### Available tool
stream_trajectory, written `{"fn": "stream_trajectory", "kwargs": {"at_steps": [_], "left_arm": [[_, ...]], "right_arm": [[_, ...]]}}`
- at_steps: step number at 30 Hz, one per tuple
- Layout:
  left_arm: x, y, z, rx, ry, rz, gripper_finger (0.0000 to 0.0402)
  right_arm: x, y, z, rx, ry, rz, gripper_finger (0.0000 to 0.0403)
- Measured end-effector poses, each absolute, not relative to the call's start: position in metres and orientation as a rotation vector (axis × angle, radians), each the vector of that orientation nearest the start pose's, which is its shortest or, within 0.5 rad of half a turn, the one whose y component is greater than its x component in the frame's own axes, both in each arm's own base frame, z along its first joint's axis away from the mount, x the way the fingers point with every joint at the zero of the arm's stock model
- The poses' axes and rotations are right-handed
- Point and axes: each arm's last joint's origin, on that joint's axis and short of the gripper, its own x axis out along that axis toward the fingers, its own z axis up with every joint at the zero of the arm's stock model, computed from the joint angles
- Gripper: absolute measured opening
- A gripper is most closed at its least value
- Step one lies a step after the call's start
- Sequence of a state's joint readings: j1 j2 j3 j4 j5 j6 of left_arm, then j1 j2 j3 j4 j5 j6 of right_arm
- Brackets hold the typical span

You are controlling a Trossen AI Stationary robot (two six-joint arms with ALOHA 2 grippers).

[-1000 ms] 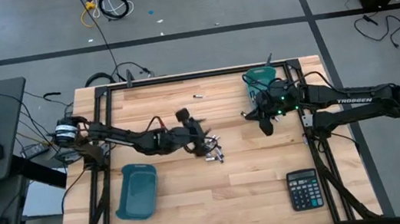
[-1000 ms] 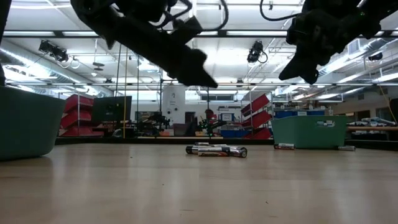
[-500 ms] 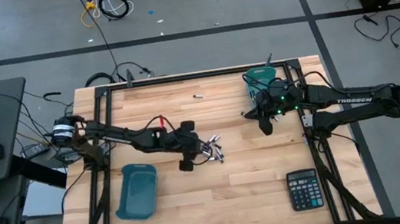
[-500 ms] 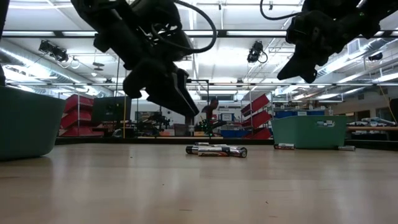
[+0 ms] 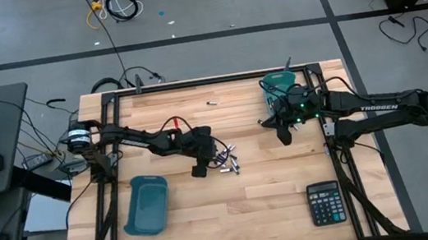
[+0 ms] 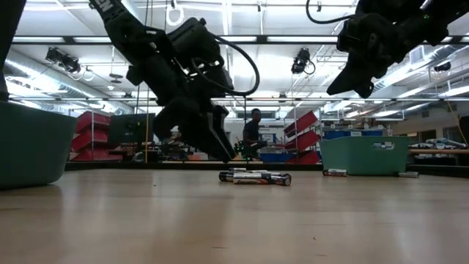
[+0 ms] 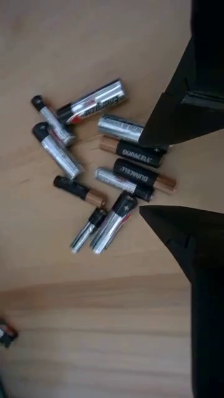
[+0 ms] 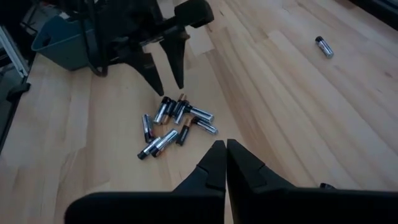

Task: Sort batteries
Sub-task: Put the black battery into the green bin

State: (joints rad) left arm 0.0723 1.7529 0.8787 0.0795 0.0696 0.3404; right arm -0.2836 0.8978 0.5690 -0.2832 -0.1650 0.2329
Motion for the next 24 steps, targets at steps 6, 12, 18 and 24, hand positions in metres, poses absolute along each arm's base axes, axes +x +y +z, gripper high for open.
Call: {"fn": "stream_trajectory", "kwargs": {"at_steps": [6, 12, 18, 24], "left_arm": [[0.339, 0.025, 0.141, 0.294, 0.788, -0.147, 0.0163], [0.338, 0.030, 0.141, 0.282, 0.783, -0.172, 0.0163], [0.337, 0.038, 0.140, 0.257, 0.780, -0.184, 0.0163], [0.336, 0.043, 0.140, 0.233, 0.781, -0.204, 0.0163]], "right_arm": [[0.179, -0.048, 0.232, 0.356, 0.581, -0.202, 0.0002], [0.179, -0.048, 0.232, 0.355, 0.580, -0.202, 0.0001], [0.180, -0.048, 0.232, 0.355, 0.579, -0.202, 0.0001], [0.180, -0.048, 0.232, 0.355, 0.578, -0.202, 0.0002]]}}
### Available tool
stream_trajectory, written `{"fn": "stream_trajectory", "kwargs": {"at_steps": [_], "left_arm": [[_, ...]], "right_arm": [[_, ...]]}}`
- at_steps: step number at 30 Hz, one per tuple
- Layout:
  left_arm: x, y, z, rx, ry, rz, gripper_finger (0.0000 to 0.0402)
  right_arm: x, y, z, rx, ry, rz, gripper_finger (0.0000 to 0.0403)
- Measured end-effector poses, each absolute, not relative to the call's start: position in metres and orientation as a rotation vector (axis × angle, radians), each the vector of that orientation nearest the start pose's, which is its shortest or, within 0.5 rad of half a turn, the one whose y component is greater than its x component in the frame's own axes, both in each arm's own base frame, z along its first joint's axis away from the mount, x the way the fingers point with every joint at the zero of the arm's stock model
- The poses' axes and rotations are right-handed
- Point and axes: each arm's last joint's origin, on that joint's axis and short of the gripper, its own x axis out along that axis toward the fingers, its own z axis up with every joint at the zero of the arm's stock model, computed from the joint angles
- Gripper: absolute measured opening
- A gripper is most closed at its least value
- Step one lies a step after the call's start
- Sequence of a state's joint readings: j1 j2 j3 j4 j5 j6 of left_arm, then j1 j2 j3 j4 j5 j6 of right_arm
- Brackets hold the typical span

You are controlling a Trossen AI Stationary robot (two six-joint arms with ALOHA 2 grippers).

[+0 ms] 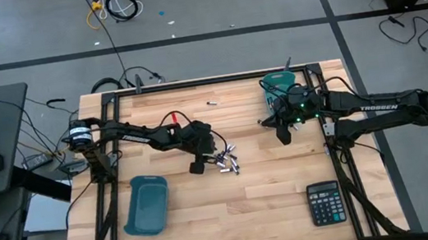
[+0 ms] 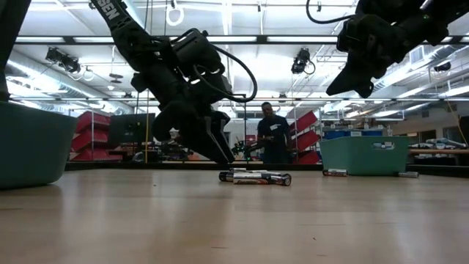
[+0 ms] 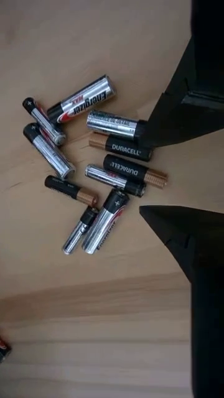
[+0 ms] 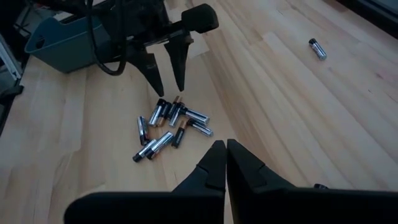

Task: Sort batteries
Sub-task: Put the black battery into the green bin

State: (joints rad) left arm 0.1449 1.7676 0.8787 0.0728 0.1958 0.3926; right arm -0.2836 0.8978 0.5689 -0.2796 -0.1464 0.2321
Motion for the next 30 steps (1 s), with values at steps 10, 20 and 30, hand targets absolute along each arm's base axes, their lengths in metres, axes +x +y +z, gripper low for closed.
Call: {"fn": "stream_trajectory", "kwargs": {"at_steps": [10, 20, 30], "left_arm": [[0.337, 0.044, 0.139, 0.220, 0.774, -0.197, 0.0163], [0.341, 0.043, 0.116, 0.145, 0.827, -0.180, 0.0163], [0.342, 0.043, 0.116, 0.148, 0.818, -0.179, 0.0163]], "right_arm": [[0.180, -0.048, 0.233, 0.348, 0.578, -0.200, 0.0002], [0.180, -0.048, 0.233, 0.342, 0.577, -0.217, 0.0001], [0.179, -0.049, 0.232, 0.340, 0.577, -0.225, 0.0001]]}}
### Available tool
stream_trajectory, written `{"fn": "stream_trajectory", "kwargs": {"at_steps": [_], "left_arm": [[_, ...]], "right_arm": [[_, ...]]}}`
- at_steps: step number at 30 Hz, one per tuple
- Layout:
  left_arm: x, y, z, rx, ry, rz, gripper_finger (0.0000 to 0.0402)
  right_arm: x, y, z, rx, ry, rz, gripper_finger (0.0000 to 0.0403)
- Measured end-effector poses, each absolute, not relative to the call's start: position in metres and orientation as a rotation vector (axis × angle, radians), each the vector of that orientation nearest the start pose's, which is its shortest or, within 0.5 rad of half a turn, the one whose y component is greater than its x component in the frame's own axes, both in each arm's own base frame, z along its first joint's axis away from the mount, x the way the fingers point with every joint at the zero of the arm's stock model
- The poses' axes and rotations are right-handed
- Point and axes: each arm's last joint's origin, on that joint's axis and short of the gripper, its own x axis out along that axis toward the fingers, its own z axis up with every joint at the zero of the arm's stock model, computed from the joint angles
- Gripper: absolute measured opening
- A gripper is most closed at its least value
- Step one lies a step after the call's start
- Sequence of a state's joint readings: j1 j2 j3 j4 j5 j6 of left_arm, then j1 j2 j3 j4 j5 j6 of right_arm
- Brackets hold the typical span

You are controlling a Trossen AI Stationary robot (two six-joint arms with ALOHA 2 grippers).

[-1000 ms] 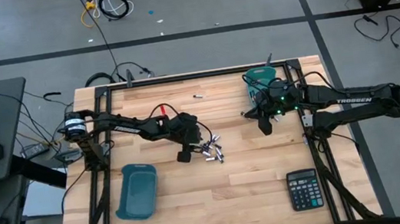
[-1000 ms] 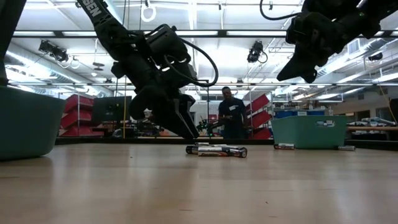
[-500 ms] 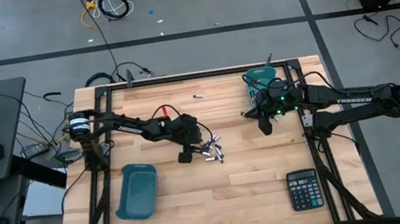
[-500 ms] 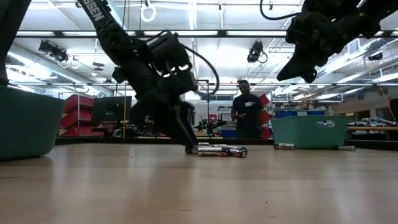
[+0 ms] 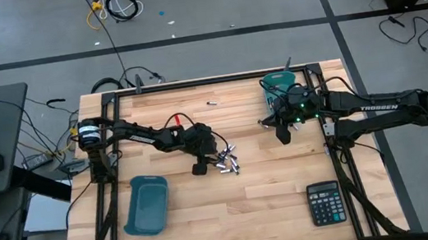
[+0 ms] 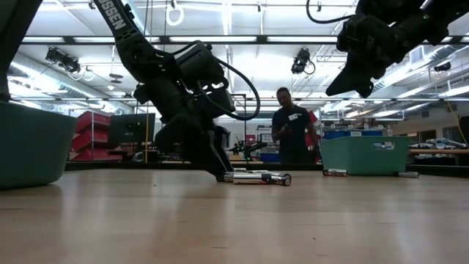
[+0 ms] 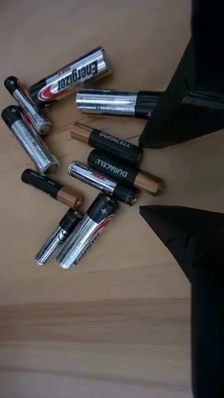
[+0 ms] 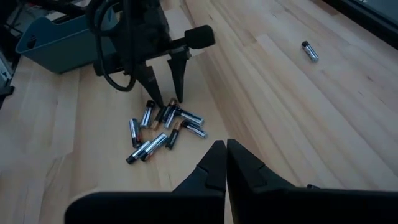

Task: Sort batteries
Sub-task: Put the black battery into the green bin

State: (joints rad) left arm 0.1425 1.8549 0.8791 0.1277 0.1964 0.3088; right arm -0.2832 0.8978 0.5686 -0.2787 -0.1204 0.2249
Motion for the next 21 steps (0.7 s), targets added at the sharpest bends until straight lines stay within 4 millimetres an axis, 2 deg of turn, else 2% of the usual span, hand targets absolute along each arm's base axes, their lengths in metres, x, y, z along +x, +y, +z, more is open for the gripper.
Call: {"fn": "stream_trajectory", "kwargs": {"at_steps": [16, 21], "left_arm": [[0.3381, 0.0418, 0.1130, 0.036, 0.880, -0.184, 0.0163], [0.3376, 0.0417, 0.1128, 0.022, 0.883, -0.182, 0.0163]], "right_arm": [[0.1795, -0.0486, 0.2325, 0.340, 0.577, -0.225, 0.0000], [0.1791, -0.0505, 0.2325, 0.320, 0.573, -0.287, 0.0001]]}}
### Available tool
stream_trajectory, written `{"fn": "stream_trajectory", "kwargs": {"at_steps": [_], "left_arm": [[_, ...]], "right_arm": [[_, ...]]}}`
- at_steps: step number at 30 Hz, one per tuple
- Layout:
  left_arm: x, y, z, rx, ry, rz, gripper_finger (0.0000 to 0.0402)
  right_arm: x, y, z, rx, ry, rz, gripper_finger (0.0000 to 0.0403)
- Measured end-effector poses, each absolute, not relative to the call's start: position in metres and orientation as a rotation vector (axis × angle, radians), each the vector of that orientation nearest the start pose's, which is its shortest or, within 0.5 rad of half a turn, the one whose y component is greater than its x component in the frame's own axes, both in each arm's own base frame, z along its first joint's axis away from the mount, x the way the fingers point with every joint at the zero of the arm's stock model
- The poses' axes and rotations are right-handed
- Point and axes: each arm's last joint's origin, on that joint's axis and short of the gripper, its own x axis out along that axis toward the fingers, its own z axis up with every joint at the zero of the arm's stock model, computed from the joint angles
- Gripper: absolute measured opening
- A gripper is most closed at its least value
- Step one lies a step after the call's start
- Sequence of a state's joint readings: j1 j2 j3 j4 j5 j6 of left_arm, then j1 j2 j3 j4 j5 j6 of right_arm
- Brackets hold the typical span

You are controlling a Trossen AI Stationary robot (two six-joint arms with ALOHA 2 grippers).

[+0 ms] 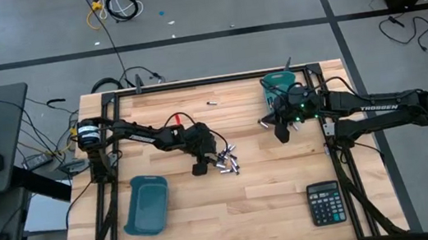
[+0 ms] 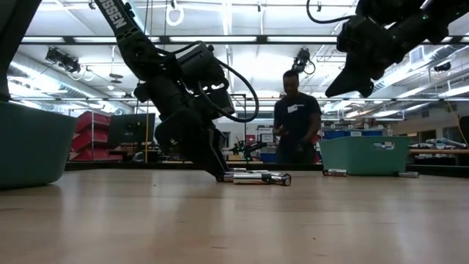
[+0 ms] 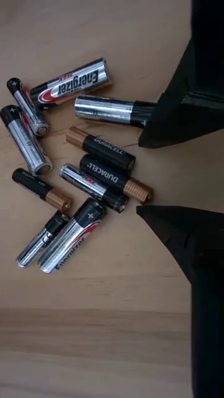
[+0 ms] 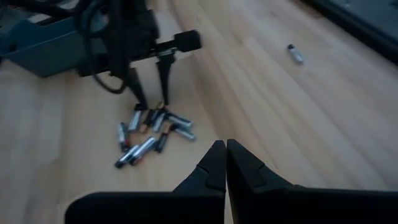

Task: Sort batteries
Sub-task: Put the black battery into the green bin

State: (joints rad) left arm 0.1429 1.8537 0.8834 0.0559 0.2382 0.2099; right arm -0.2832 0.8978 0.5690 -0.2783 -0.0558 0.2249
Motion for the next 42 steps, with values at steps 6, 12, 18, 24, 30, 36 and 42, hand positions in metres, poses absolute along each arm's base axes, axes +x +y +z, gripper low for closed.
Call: {"fn": "stream_trajectory", "kwargs": {"at_steps": [6, 12, 18, 24, 30, 36, 42], "left_arm": [[0.340, 0.043, 0.114, 0.080, 0.832, -0.202, 0.0161], [0.340, 0.051, 0.114, 0.106, 0.817, -0.206, 0.0161], [0.341, 0.057, 0.115, 0.165, 0.782, -0.203, 0.0157], [0.341, 0.057, 0.115, 0.173, 0.783, -0.208, 0.0117], [0.342, 0.057, 0.116, 0.167, 0.776, -0.214, 0.0077], [0.341, 0.056, 0.116, 0.162, 0.777, -0.215, 0.0053], [0.346, 0.057, 0.120, 0.194, 0.713, -0.215, 0.0052]], "right_arm": [[0.179, -0.053, 0.234, 0.256, 0.558, -0.363, 0.0001], [0.180, -0.054, 0.234, 0.246, 0.551, -0.365, 0.0001], [0.180, -0.054, 0.235, 0.245, 0.538, -0.364, 0.0001], [0.180, -0.054, 0.235, 0.245, 0.537, -0.364, 0.0001], [0.181, -0.054, 0.236, 0.247, 0.529, -0.365, 0.0001], [0.181, -0.054, 0.237, 0.246, 0.514, -0.364, 0.0001], [0.181, -0.054, 0.237, 0.246, 0.514, -0.364, 0.0001]]}}
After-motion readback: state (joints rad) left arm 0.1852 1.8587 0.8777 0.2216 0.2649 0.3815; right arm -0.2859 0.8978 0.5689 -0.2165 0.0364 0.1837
